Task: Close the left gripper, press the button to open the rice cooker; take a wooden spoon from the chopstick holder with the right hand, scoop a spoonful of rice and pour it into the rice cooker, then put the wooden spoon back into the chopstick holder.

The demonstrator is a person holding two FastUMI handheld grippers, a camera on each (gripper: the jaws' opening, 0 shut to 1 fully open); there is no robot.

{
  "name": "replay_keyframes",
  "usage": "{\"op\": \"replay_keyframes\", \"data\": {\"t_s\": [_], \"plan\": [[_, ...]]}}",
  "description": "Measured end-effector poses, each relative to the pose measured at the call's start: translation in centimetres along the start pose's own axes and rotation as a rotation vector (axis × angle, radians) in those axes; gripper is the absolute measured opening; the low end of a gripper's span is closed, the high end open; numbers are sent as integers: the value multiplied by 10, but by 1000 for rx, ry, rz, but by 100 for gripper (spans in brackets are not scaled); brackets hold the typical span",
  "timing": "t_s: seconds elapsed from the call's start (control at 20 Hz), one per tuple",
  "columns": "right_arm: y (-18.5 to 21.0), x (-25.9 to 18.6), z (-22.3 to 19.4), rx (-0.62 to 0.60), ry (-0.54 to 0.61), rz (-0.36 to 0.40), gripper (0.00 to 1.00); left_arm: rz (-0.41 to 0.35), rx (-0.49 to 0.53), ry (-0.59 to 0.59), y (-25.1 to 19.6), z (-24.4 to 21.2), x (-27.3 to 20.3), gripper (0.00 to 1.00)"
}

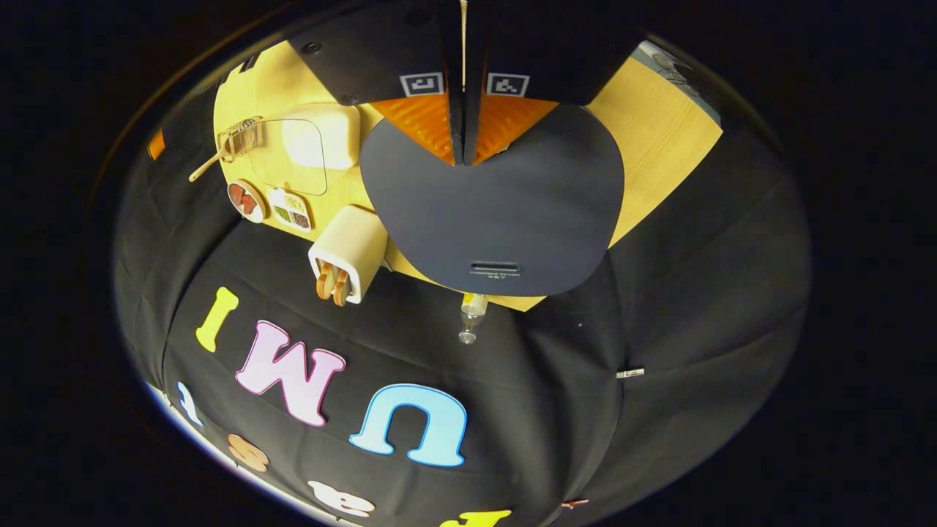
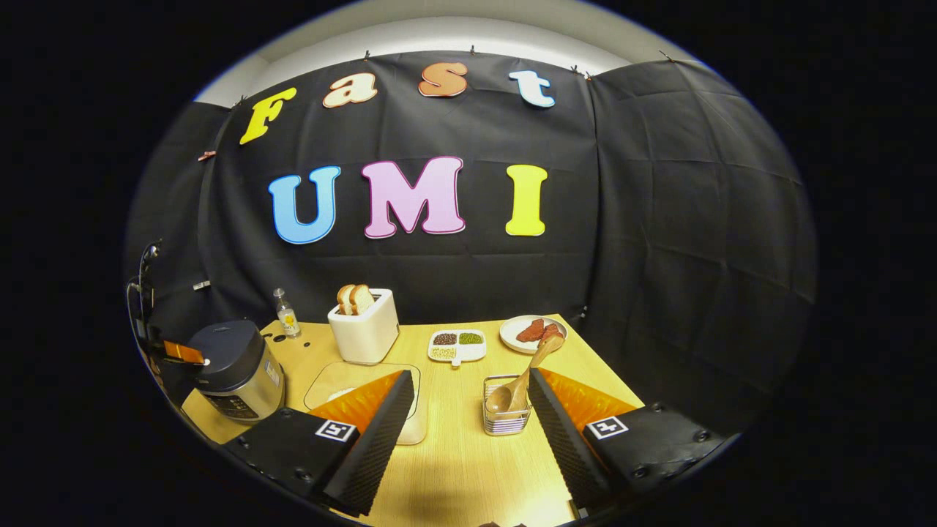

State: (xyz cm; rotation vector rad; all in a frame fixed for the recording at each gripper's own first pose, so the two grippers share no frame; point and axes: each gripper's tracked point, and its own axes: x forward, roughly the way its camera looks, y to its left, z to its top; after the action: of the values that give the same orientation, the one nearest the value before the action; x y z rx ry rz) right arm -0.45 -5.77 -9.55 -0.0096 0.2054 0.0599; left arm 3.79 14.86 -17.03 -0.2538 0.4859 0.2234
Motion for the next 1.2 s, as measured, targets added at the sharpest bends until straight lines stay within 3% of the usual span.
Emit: {"op": "replay_keyframes", "data": {"t_s": [0.2, 0.35, 0.55, 0.8, 0.9, 1.0, 1.2], "plan": [[-3, 3, -1, 8, 2, 21, 98, 50, 7, -72, -1, 19, -15, 8], [-10, 7, 5, 6, -13, 25, 98, 91, -31, -237, -10, 68, -42, 7], [-22, 17, 12, 8, -29, 26, 98, 90, -41, -452, -35, 131, -96, 7], [-37, 37, 12, 9, -37, 39, 98, 90, 31, -492, -63, 113, -118, 9], [-44, 46, 6, 17, -22, 44, 98, 67, 18, -494, -77, 99, -123, 16], [-52, 56, 0, 21, -6, 43, 98, 51, 20, -490, -87, 85, -125, 33], [-65, 75, -12, 31, 26, 40, 98, 46, 47, -457, -102, 56, -127, 85]]}}
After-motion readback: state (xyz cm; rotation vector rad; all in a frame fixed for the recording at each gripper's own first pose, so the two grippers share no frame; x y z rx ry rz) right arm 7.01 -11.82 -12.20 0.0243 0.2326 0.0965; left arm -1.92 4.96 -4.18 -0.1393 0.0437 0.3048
